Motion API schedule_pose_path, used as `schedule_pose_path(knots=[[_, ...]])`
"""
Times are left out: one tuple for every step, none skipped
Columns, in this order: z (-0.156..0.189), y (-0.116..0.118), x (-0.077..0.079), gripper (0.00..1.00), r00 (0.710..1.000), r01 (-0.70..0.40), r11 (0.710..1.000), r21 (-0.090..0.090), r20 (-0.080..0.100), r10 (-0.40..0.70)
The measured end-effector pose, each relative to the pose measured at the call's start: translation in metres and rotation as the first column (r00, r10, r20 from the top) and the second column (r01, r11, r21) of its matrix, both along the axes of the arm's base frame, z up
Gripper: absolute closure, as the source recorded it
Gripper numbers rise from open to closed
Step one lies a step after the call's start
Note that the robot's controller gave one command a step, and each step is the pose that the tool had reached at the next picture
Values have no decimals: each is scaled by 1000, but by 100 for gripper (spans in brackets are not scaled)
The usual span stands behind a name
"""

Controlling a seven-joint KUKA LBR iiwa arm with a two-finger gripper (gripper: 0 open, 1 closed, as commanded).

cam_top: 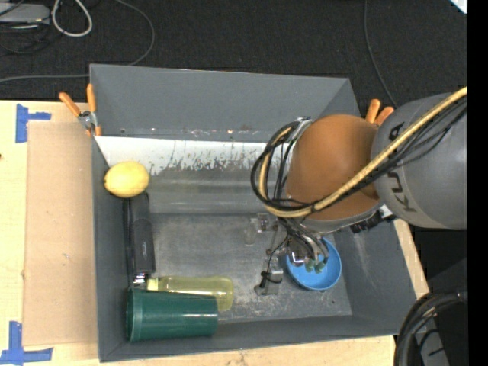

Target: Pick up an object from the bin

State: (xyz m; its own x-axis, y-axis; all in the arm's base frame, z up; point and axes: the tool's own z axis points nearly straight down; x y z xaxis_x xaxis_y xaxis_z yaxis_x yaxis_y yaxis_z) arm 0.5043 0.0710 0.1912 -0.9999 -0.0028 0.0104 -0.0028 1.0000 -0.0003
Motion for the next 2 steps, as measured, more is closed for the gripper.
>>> schedule_pose_path(knots=[[4,-1,2,0,1000,5,1000,1,8,-5],[-119,102,-6,0,986,-165,986,-1,8,165]])
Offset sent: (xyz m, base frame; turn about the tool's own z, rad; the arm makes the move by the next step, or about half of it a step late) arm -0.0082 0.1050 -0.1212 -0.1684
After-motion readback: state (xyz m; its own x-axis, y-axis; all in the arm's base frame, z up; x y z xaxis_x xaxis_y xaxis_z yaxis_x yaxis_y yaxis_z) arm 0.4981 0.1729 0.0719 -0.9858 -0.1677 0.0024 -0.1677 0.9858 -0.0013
